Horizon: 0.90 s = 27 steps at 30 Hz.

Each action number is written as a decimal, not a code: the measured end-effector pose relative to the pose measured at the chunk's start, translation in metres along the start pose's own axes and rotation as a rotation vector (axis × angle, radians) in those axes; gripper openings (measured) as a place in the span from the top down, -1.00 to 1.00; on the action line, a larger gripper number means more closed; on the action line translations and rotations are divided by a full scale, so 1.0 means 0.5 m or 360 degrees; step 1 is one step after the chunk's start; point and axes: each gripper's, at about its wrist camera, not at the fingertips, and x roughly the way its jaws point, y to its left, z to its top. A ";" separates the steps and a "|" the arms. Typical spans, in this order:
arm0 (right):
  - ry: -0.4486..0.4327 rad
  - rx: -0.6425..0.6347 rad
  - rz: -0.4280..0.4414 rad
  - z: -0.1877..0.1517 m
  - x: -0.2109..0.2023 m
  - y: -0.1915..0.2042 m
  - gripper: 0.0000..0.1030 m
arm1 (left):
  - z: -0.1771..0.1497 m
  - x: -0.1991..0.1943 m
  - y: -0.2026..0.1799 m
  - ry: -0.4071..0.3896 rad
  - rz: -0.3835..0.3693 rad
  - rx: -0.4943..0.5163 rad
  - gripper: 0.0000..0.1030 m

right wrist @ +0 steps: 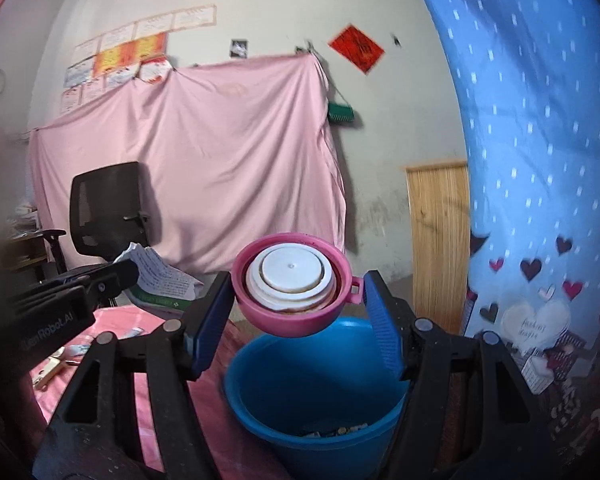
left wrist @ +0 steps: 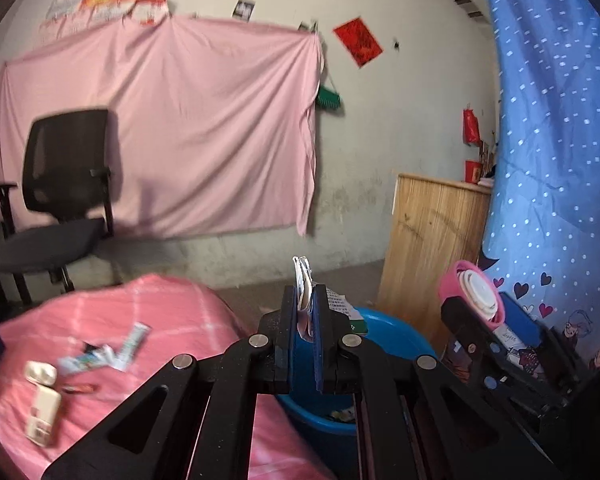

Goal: Collect trash
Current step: 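Carry the packet and tape roll over the blue bucket and open both tools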

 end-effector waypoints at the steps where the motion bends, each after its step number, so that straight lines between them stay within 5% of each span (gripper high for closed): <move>1: 0.0033 0.0009 -0.0007 -0.003 0.011 -0.004 -0.50 | 0.001 0.021 -0.001 0.0040 -0.0005 -0.0025 0.90; 11: 0.0344 0.0140 -0.0018 -0.047 0.128 -0.070 -0.50 | -0.018 0.157 0.022 0.0298 -0.0047 -0.0188 0.90; 27: 0.0574 0.0271 -0.0091 -0.081 0.183 -0.126 -0.51 | -0.065 0.220 0.042 0.0460 -0.0041 -0.0227 0.90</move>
